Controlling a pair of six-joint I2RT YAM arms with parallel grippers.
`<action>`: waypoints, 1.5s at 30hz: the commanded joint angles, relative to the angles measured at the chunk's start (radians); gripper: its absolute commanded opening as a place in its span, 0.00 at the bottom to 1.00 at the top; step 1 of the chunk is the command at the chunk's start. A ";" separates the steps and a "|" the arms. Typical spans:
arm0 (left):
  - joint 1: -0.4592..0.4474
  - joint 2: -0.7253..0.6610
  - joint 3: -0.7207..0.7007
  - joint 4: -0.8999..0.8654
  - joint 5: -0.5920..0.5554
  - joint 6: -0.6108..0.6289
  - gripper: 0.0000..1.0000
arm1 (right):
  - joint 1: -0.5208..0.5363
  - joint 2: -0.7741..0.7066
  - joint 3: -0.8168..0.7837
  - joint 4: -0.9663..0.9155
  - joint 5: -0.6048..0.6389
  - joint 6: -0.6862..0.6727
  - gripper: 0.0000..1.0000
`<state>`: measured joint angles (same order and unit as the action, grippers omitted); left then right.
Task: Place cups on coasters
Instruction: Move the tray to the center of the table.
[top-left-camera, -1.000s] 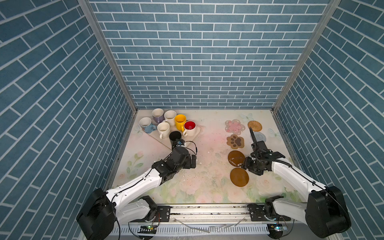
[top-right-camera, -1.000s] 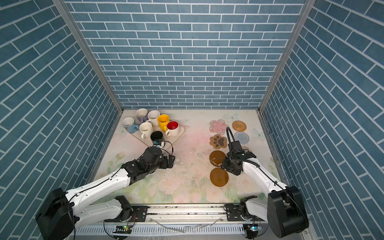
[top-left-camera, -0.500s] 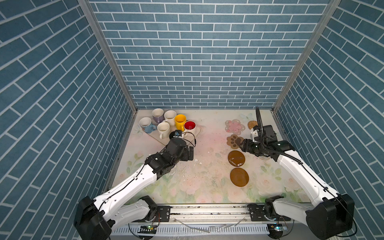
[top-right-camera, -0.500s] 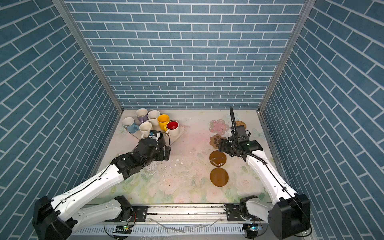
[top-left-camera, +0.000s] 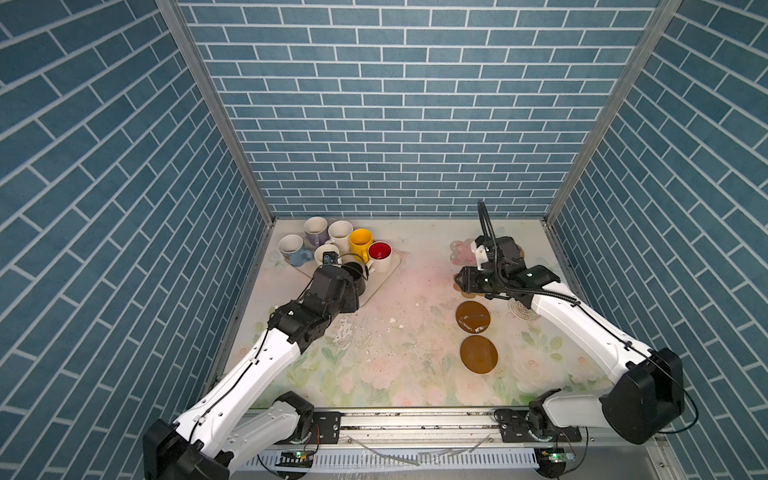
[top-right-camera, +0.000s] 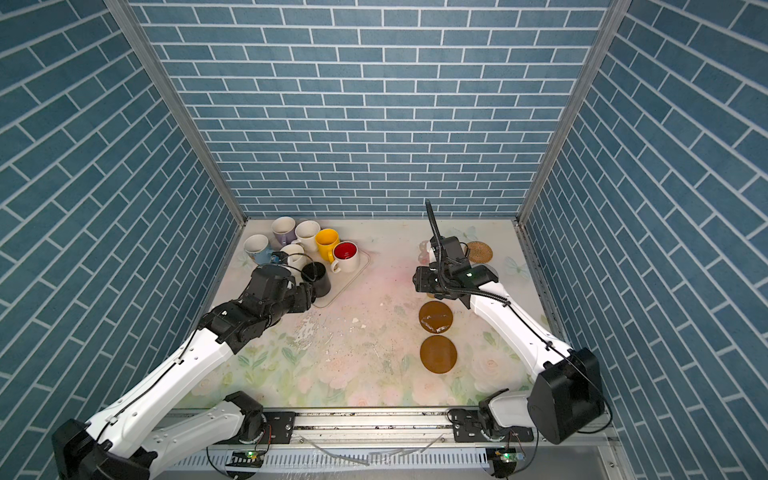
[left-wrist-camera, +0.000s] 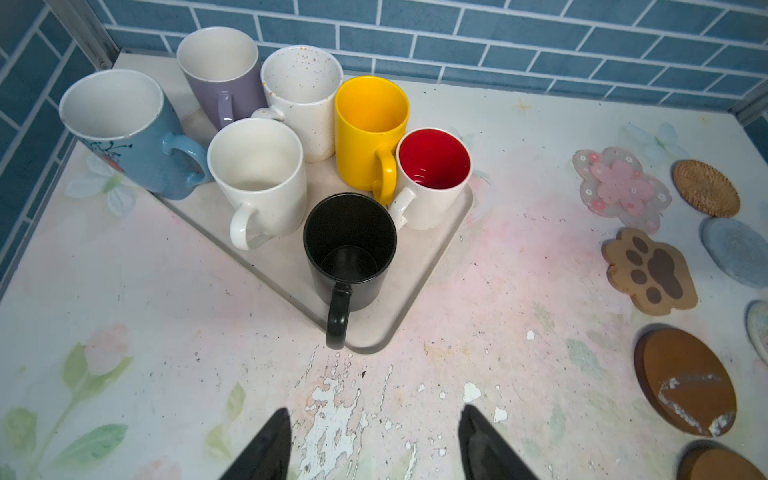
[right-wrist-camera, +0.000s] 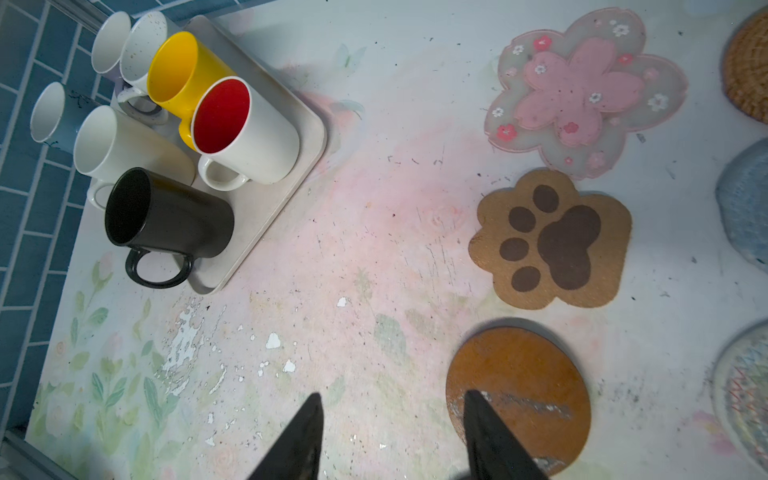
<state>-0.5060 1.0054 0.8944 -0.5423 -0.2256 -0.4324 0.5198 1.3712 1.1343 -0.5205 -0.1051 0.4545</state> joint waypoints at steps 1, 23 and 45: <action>0.028 0.010 -0.032 -0.006 -0.005 -0.018 0.61 | 0.018 0.060 0.053 0.075 0.022 -0.030 0.55; 0.030 -0.202 -0.192 0.031 -0.091 -0.108 0.95 | 0.021 0.922 0.759 0.169 -0.162 0.006 0.41; 0.029 -0.235 -0.219 0.054 -0.096 -0.067 0.96 | 0.035 1.237 1.046 0.195 -0.303 0.053 0.34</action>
<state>-0.4828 0.7834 0.6819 -0.4881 -0.3134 -0.5125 0.5438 2.5748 2.1521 -0.3065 -0.3939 0.4931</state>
